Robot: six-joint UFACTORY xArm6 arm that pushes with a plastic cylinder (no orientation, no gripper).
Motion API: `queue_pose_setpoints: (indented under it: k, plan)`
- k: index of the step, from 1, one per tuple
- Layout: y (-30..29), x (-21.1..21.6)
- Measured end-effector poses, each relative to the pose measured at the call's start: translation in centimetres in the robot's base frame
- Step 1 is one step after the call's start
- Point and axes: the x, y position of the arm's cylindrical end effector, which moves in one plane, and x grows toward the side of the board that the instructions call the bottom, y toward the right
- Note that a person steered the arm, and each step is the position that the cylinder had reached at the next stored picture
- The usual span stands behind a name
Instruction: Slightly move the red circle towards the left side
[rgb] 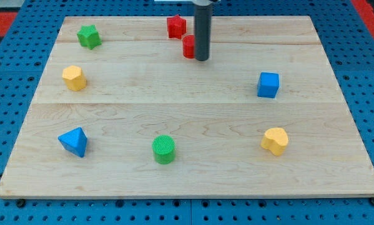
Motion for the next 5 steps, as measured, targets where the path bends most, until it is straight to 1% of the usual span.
queue_pose_setpoints:
  k: [1,2,3,4,5]
  plan:
    - [0.1,-0.4]
    - [-2.2,-1.2]
    - [-2.1,-2.1]
    - [0.3,-3.6]
    - [-0.1,-4.3]
